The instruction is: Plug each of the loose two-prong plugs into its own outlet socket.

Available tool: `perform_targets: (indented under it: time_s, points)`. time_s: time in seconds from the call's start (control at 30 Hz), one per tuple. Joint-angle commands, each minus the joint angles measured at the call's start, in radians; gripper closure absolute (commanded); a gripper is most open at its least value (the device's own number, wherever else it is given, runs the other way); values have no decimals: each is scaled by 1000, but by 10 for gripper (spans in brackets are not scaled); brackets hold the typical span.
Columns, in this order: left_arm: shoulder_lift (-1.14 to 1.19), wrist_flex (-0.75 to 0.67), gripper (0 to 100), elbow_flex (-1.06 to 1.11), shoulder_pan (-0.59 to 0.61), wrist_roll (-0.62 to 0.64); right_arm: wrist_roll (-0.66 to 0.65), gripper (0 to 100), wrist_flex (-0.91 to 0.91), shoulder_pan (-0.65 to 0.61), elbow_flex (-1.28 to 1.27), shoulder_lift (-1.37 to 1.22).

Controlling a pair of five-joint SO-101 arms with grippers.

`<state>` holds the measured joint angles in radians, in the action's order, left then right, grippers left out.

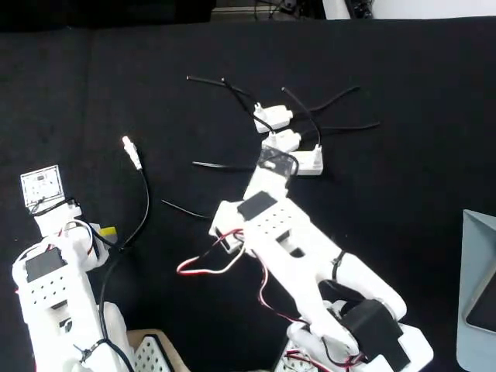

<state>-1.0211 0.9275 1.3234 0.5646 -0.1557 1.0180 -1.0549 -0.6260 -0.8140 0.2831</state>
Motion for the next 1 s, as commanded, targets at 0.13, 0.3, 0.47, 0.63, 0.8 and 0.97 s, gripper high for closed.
perform_targets:
  time_s: [0.13,0.3,0.47,0.63,0.8,0.97]
  points:
    - [-17,-18,700,-58,-19,2,-149,450,-275,57,265,44]
    - [-17,-15,700,-122,-19,0,-262,450,-365,166,358,44]
    - [-17,2,700,-191,-39,-55,-298,453,-373,275,381,44]
    - [-17,166,701,-309,-199,-155,-298,454,-365,394,381,44]
    - [-6,212,701,-403,-400,-210,-298,486,-350,537,398,44]
    - [-6,209,701,-412,-642,-299,-414,667,-351,718,469,44]
